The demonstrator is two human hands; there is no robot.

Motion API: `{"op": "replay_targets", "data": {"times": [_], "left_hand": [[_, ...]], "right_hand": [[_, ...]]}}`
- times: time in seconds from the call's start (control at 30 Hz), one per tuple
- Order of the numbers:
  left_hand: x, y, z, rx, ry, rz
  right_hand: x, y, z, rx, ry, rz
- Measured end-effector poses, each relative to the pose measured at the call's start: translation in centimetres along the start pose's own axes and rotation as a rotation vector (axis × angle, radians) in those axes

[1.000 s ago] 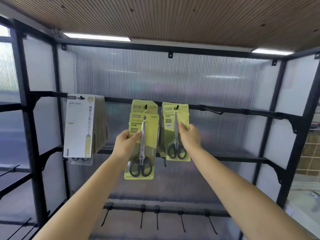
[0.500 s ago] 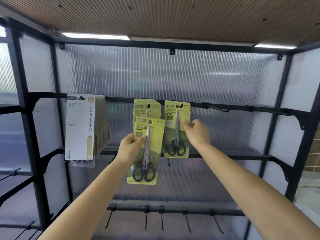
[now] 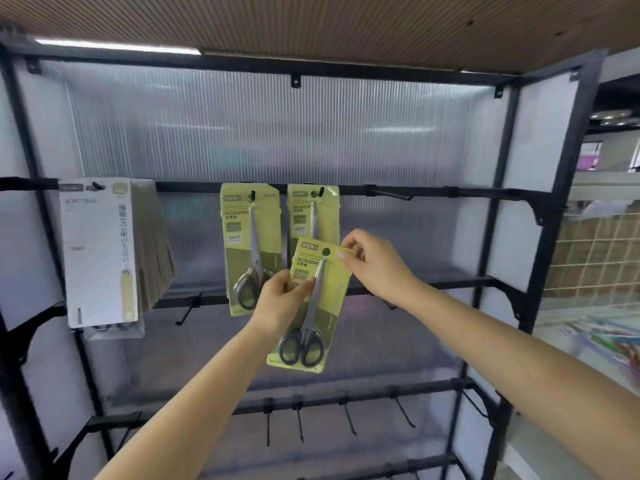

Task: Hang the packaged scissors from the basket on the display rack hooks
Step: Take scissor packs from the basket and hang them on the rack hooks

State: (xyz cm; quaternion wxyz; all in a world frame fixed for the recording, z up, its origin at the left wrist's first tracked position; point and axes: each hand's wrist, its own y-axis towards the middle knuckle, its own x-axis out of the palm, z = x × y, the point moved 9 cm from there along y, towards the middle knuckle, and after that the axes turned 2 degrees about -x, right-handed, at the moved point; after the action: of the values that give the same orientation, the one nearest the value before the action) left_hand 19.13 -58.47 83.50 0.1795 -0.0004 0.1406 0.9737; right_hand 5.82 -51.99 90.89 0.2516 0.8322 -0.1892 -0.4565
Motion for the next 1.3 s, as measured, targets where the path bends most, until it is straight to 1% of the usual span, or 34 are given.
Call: {"op": "replay_targets", "data": {"times": [0.1, 0.27, 0.37, 0.5, 0.6, 0.73, 0.8, 0.9, 1.0, 1.13, 1.3], "left_hand": [[0.9, 0.0, -0.7, -0.041, -0.090, -0.067], [0.9, 0.0, -1.5, -0.062, -0.067, -0.091], [0.4, 0.1, -1.2, -0.052, -0.051, -0.087], [-0.3, 0.5, 0.1, -0.006, -0.032, -0.047], [-0.9, 1.0, 0.6, 0.019, -0.007, 0.012], [-1.3, 1.6, -0.2, -0.024, 0.006, 0.053], [-1.3, 1.9, -0.8, -0.044, 0.040, 0.077], [-1.6, 3.0, -1.0, -0.038, 0.134, 0.160], [-1.9, 3.9, -0.6, -0.018, 0.260, 0.253], [-2.1, 4.0, 0.5, 0.027, 0.443, 0.348], [-2.1, 4.6, 1.1, 0.021, 0.562, 0.382]], "right_hand": [[-0.9, 0.7, 0.0, 0.008, 0.055, -0.006], [-4.2, 3.1, -2.4, -0.092, -0.009, 0.068], [-5.6, 4.6, -2.9, -0.085, 0.039, 0.102], [-6.0, 5.9, -3.5, -0.093, 0.104, 0.127], [-6.0, 6.9, -3.7, -0.089, 0.093, 0.150], [-5.0, 7.6, -2.9, -0.054, 0.073, 0.146], [-4.5, 7.8, -2.5, -0.063, 0.037, 0.159], [-4.1, 8.0, -2.4, -0.089, -0.039, 0.195], [-3.6, 7.9, -2.9, -0.163, -0.243, 0.208], [-2.2, 7.6, -2.8, -0.231, -0.495, 0.135], [0.2, 7.7, -1.5, -0.189, -0.692, 0.030]]}}
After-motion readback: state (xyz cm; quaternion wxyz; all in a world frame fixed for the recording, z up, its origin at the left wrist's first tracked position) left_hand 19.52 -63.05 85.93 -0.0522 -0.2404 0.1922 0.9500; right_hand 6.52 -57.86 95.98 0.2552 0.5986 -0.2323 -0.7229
